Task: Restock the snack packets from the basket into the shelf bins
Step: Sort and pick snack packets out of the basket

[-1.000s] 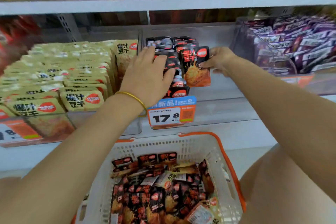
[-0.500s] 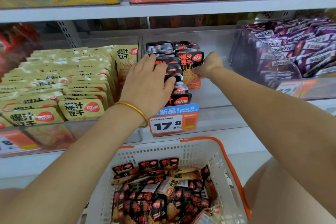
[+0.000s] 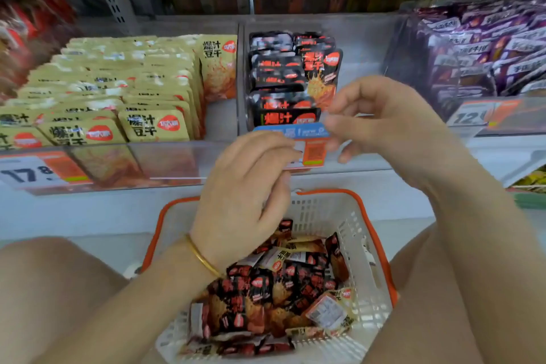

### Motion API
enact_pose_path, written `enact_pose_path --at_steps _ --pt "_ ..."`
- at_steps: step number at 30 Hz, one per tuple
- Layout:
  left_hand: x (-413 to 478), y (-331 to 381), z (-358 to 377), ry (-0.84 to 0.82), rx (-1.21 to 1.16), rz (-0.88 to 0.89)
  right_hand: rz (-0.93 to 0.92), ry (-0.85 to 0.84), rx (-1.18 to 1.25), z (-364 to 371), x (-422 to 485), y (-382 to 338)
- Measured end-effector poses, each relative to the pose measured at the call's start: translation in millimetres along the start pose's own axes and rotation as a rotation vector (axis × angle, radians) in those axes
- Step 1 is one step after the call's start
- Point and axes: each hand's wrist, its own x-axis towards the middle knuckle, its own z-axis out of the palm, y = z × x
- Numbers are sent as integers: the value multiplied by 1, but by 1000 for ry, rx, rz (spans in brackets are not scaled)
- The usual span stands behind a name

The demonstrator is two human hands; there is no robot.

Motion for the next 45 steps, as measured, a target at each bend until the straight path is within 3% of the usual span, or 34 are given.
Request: enact_pose_path --at_steps 4,7,9,11,15,20,22,24,27,34,39,45 --pt "-95 -26 25 -323 34 43 289 -400 -72 53 -31 55" --pt "-140 -71 56 -738 119 -285 484 -539 -208 94 -19 128" --pt "-160 -100 71 -994 234 -509 597 -570 -273 109 -11 171" --pt "-178 -118 78 -1195 322 -598 698 -560 -300 116 -12 204" --pt "-211 -129 89 -1542 352 -640 811 -566 -428 123 -20 238" --pt "-222 -122 105 -1954 215 -606 754 -581 -425 125 -21 254" --pt "-220 -116 104 -2037 214 -584 746 -585 -438 124 -21 256" --pt "-224 -120 106 -1954 234 -585 742 -577 -434 124 -20 256" --pt "-207 -124 101 -1684 246 -625 741 -548 -387 125 -20 253" --pt "-126 -105 67 -1174 -305 -660 504 -712 -368 118 -22 225" --pt "-79 -76 48 -947 -412 -622 401 -722 -313 74 -21 182" --pt "-18 -27 20 -597 -524 -497 378 -612 -96 10 -35 112"
